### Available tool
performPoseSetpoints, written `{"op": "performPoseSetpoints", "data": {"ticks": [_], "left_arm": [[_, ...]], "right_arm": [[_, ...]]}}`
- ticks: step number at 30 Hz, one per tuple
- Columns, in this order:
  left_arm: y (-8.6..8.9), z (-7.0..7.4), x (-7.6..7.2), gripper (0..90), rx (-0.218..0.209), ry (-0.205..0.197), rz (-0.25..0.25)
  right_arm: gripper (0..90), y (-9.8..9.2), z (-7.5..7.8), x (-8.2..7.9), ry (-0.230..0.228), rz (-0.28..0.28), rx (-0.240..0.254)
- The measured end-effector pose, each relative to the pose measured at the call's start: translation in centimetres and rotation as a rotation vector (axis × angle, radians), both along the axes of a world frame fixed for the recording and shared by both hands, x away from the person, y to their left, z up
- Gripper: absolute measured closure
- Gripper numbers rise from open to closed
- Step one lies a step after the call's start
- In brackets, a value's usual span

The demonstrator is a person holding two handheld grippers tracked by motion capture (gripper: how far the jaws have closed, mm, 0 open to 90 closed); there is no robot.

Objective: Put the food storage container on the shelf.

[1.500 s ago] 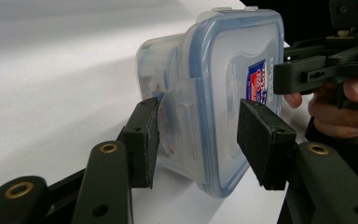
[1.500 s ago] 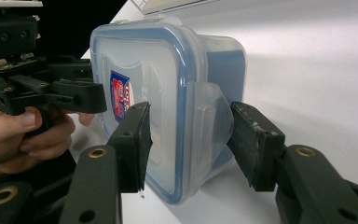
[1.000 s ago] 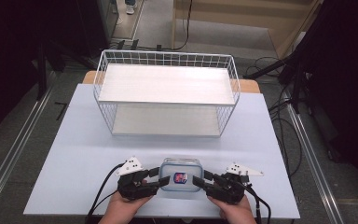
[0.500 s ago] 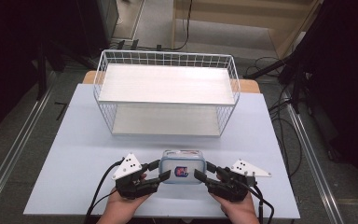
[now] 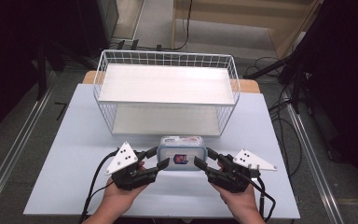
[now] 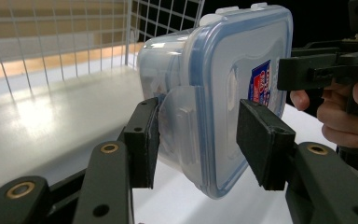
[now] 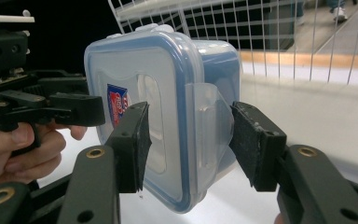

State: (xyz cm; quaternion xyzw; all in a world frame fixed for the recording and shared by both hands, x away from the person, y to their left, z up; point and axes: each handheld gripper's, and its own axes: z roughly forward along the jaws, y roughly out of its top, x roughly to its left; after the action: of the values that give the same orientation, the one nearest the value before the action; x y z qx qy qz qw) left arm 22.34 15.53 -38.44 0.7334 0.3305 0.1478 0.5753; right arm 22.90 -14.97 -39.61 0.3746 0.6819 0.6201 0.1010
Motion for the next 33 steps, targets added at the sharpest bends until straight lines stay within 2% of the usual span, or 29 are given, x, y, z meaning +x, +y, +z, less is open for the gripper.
{"op": "performPoseSetpoints", "data": {"ticks": [4,19,24,30,33], "left_arm": [[0.0,0.8,0.2,50.4,-0.012,-0.03,0.006],[0.3,4.1,1.6,50.4,-0.036,-0.146,0.014],[0.6,5.2,2.1,50.4,-0.039,-0.168,0.014],[0.9,6.5,2.8,50.4,-0.045,-0.193,0.016],[1.1,7.1,3.3,50.4,-0.044,-0.192,0.013]], "right_arm": [[49.5,0.1,1.3,0.5,-0.042,-0.011,0.014],[49.4,0.5,5.0,1.8,-0.149,-0.029,0.042],[49.4,0.7,5.8,2.3,-0.154,-0.025,0.056],[49.4,1.1,7.4,3.1,-0.184,-0.028,0.058],[49.4,1.2,7.8,3.4,-0.183,-0.026,0.06]]}}
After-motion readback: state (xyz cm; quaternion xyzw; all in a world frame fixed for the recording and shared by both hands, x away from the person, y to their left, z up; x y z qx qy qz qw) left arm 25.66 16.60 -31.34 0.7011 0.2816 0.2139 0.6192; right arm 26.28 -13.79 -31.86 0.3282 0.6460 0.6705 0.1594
